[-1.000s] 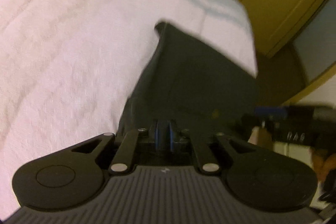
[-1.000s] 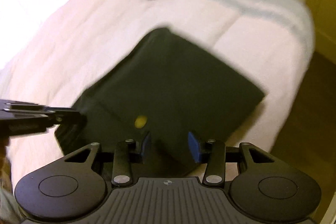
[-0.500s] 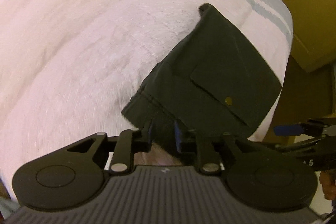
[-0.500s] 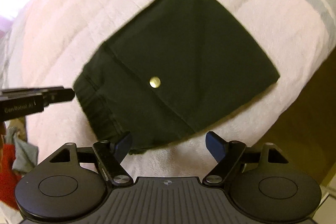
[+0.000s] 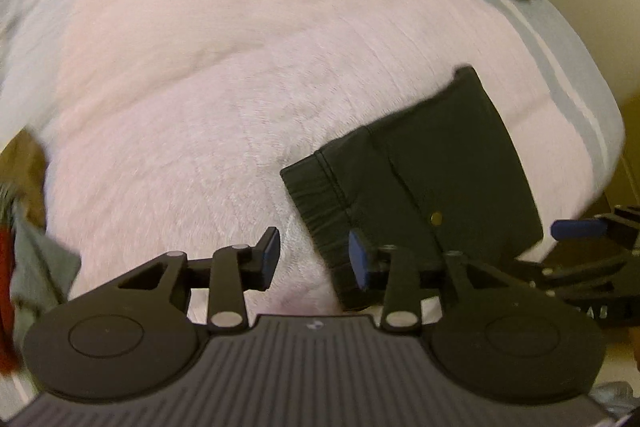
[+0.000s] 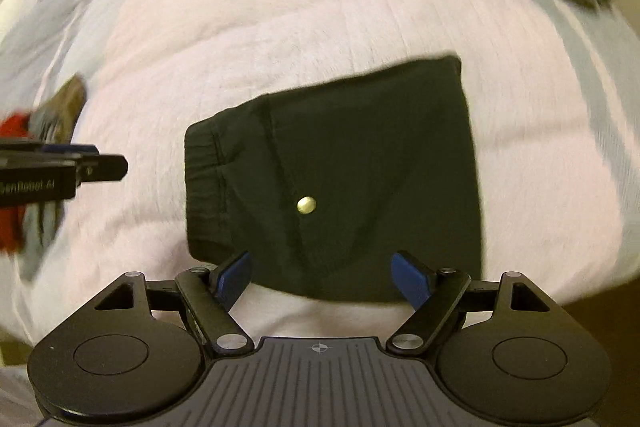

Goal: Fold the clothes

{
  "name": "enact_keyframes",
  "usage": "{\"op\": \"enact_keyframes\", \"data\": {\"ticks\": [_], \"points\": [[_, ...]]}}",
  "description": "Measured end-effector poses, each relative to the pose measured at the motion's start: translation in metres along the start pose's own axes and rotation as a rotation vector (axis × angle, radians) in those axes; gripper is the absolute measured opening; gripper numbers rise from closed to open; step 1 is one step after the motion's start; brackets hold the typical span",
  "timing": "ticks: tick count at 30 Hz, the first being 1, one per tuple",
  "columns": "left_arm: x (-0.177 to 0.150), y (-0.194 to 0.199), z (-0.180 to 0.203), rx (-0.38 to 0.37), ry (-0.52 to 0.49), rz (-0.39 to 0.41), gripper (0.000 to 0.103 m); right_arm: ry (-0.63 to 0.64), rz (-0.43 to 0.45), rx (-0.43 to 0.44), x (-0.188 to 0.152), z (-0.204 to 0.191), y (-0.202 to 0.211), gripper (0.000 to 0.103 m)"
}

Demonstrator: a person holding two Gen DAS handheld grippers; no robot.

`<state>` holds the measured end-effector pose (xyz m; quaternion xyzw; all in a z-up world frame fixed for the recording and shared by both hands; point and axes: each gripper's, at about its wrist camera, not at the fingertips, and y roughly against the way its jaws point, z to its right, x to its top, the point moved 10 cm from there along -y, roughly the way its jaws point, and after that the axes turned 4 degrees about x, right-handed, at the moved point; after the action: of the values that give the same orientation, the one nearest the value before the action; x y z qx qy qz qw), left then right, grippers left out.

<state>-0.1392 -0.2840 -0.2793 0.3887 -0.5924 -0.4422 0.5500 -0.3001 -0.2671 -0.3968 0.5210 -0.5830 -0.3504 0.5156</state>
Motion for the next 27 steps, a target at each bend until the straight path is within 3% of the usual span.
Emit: {"op": "enact_keyframes", "data": {"ticks": [12, 19, 27], "points": [[-0.054, 0.064, 0.064, 0.123, 0.25, 0.094, 0.041, 0.205, 0.067, 0.091, -0.014, 0.052, 0.062, 0.086], [-0.084, 0.097, 0.087, 0.166, 0.312, 0.139, 0.043, 0.293, 0.094, 0.116, -0.032, 0.057, 0.086, 0.088], [-0.103, 0.115, 0.112, 0.206, 0.302, 0.148, 0.047, 0.313, 0.108, 0.125, -0.054, 0.068, 0.103, 0.09]]}}
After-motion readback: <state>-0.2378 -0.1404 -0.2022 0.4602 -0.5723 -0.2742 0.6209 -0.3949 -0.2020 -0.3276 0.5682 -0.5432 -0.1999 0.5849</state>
